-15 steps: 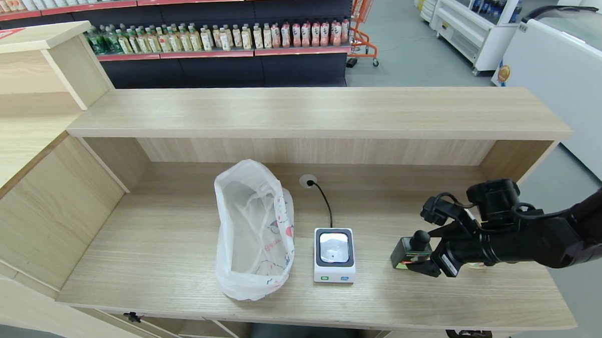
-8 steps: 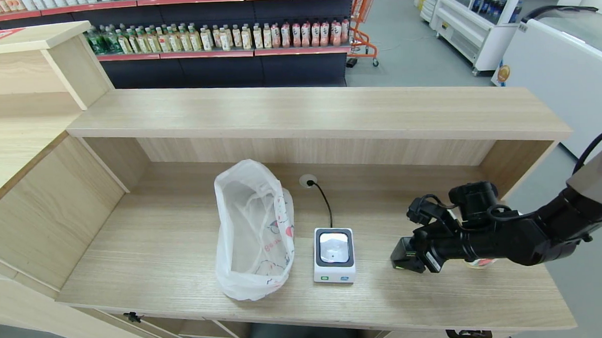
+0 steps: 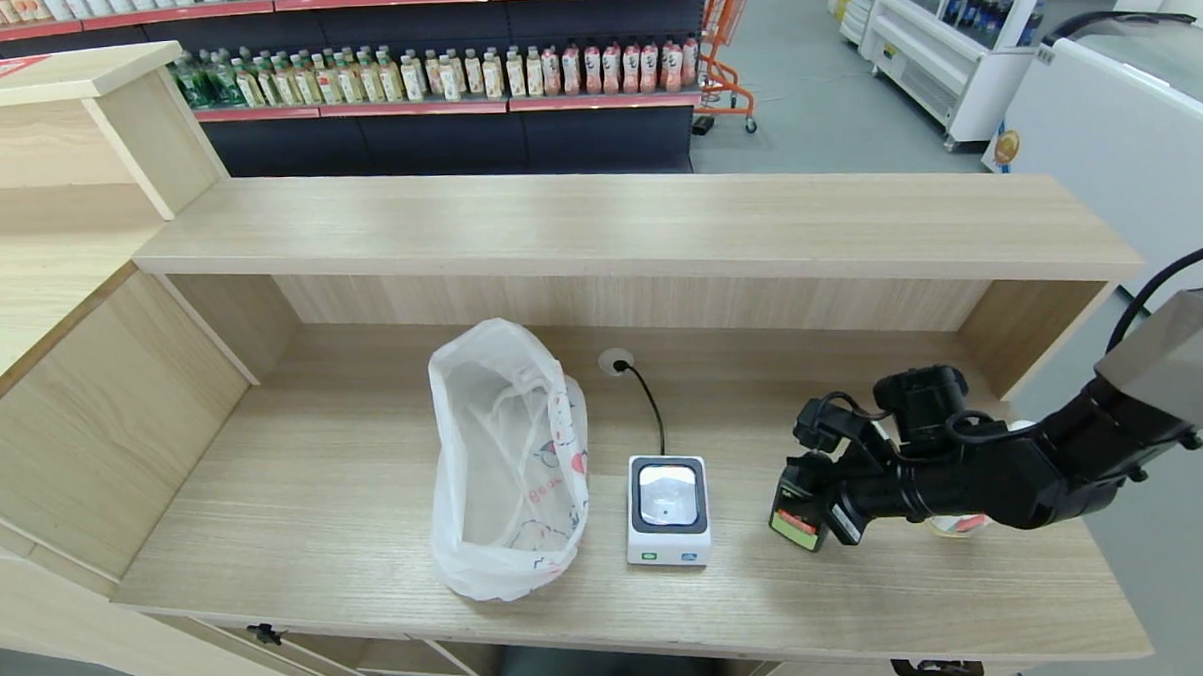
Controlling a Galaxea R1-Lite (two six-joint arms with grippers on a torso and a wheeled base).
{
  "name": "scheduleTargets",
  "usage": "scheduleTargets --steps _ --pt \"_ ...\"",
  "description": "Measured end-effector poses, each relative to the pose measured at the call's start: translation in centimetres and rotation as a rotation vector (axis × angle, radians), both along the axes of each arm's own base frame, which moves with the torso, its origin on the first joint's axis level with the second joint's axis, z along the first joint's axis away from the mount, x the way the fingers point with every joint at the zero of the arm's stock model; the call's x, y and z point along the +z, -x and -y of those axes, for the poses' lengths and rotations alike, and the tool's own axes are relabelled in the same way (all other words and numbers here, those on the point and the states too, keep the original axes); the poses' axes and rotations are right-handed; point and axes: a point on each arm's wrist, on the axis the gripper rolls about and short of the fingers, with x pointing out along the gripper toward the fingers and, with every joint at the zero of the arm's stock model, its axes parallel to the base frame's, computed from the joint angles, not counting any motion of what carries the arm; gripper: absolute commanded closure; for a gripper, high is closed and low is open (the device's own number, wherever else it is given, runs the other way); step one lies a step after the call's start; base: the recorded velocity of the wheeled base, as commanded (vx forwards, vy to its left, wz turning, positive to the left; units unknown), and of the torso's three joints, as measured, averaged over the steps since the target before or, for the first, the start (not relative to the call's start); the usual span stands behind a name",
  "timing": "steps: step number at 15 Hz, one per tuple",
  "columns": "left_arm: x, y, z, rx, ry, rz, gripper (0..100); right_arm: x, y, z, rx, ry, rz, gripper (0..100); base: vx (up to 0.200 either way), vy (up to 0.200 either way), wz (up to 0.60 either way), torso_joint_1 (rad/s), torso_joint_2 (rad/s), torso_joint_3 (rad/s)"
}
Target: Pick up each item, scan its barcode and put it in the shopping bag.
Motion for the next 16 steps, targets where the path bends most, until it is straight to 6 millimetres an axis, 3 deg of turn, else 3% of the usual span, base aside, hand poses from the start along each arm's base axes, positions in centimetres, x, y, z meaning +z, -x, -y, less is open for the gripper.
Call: scheduleTargets --steps 2,5,9,11,13,16 --pt "0.0 0.0 0.0 0.0 0.0 0.0 0 0.8 0.1 0.0 0.004 -0.001 0.022 100 0.0 0.0 0.0 0.0 0.0 0.0" --pt "0.0 0.0 0.0 0.0 0.0 0.0 0 3.9 1.0 0.4 0.0 -0.011 0.104 100 0.0 0.0 0.0 0.0 0.0 0.0" --pt "0.0 0.0 0.0 0.0 0.0 0.0 0 9.1 4.8 2.2 0.005 0.011 0.265 100 0.0 0.0 0.0 0.0 0.0 0.0" --pt "0.0 0.0 0.0 0.0 0.0 0.0 0 10.4 7.6 3.1 0.155 0.169 0.417 100 0.0 0.0 0.0 0.0 0.0 0.0" --pt "0.0 0.0 0.0 0.0 0.0 0.0 0 11.1 9.6 4.0 0.424 0.287 0.617 100 0.0 0.0 0.0 0.0 0.0 0.0" --pt "0.0 0.0 0.0 0.0 0.0 0.0 0 11.5 10.9 4.7 0.811 0.452 0.985 100 0.0 0.0 0.0 0.0 0.0 0.0"
